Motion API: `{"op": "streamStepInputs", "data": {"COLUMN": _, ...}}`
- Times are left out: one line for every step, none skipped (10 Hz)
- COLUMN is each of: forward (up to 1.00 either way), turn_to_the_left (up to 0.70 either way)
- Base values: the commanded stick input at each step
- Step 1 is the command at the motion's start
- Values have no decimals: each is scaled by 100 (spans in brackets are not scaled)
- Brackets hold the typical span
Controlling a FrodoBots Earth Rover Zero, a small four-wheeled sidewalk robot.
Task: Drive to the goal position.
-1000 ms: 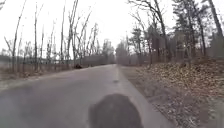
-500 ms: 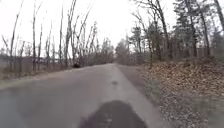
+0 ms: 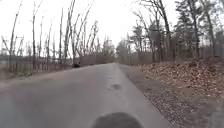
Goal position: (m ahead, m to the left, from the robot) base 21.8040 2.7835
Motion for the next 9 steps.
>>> {"op": "streamStepInputs", "data": {"forward": 85, "turn_to_the_left": 0}}
{"op": "streamStepInputs", "data": {"forward": 85, "turn_to_the_left": 0}}
{"op": "streamStepInputs", "data": {"forward": 85, "turn_to_the_left": 0}}
{"op": "streamStepInputs", "data": {"forward": 85, "turn_to_the_left": 0}}
{"op": "streamStepInputs", "data": {"forward": 85, "turn_to_the_left": 0}}
{"op": "streamStepInputs", "data": {"forward": 85, "turn_to_the_left": 0}}
{"op": "streamStepInputs", "data": {"forward": 85, "turn_to_the_left": 0}}
{"op": "streamStepInputs", "data": {"forward": 85, "turn_to_the_left": 0}}
{"op": "streamStepInputs", "data": {"forward": 85, "turn_to_the_left": 0}}
